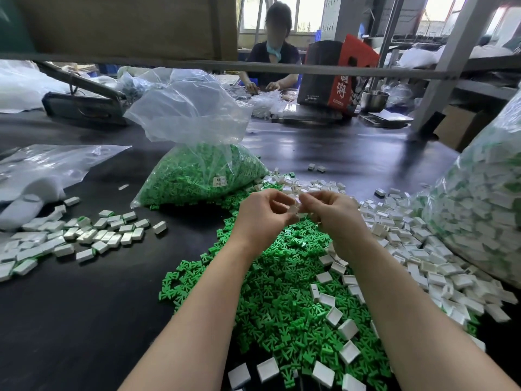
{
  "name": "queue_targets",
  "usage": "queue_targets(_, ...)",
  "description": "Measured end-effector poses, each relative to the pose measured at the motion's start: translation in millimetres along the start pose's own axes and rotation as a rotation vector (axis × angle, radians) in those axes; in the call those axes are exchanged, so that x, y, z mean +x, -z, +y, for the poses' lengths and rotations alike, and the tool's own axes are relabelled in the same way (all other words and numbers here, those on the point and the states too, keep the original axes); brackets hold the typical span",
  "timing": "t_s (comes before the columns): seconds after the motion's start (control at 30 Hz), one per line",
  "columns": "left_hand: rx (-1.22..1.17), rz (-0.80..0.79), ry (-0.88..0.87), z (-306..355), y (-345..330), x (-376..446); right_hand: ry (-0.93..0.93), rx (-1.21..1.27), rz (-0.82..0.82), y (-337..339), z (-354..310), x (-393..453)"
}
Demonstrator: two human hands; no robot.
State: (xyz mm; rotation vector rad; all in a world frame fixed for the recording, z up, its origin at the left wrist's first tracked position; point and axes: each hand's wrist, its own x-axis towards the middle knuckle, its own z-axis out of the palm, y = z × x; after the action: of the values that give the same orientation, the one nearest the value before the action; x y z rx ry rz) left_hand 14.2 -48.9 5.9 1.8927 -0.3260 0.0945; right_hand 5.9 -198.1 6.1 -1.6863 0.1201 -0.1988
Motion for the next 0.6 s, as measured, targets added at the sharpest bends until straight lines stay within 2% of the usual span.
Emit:
queue_targets(0.07,-0.031,0.029,0.032,-1,5,2,0.05,-0.189,-0.061,7,3,0)
queue_targets(0.17,-0.159,0.071,0.06,-2,8,2,0.1,-0.674,-0.258,10,6,-1)
queue_targets(0.23,-0.249,0.087,0.059,-1,9,1,0.099,-0.862,-0.326,6,4,-2)
queue_targets(0.47,-0.352,0.069,0.057,-1,12,1,0.156,-0.85,-0.299,2,0,-3)
queue_targets(0.6,-0.387,0.063,0.08,-2,13,2,0.175,-0.717,-0.24,3,4,-3)
